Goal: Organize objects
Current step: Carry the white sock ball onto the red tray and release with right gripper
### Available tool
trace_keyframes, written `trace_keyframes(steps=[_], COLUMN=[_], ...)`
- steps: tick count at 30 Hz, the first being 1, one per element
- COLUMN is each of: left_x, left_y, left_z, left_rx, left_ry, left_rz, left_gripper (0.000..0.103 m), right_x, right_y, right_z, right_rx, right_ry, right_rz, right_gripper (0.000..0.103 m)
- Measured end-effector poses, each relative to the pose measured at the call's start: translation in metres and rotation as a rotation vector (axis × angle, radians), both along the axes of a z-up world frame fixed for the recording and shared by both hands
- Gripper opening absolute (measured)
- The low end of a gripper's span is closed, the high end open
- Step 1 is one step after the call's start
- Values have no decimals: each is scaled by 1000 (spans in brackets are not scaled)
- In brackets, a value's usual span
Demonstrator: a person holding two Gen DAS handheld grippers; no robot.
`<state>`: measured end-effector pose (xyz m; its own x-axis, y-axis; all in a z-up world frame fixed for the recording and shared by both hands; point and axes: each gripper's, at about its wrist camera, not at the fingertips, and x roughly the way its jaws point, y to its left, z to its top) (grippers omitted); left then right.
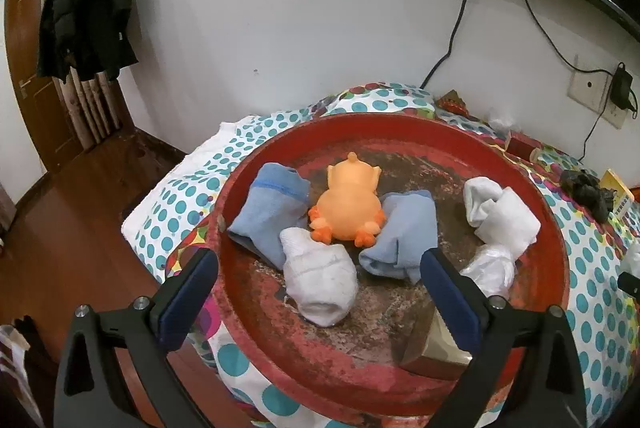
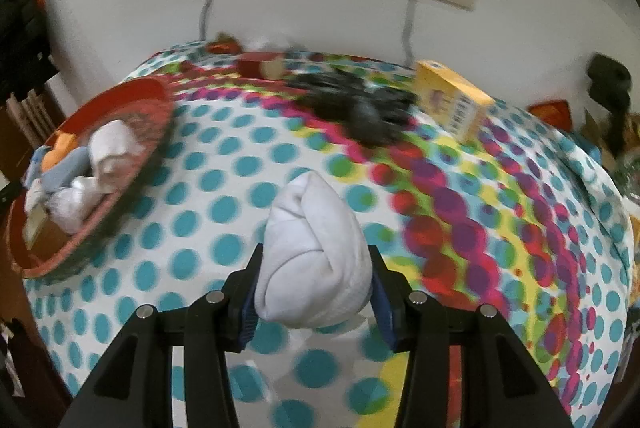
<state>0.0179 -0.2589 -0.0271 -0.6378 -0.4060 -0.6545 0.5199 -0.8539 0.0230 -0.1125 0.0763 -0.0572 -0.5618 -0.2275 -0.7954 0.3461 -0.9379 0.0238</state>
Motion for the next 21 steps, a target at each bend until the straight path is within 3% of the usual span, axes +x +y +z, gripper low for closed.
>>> trace_keyframes(steps=[13, 21], left_x=[8, 15], left_y=[-17, -33], left_z=[4, 5], left_rx=[18, 14], left_ry=[24, 27], left_rz=[48, 103], left_gripper=[102, 102], right_x=[18, 15], right_y=[-137, -209], right_z=[37, 35], right_rx=[-53, -48], right_ry=[38, 11], right_rz=[277, 403], right_gripper=[47, 47])
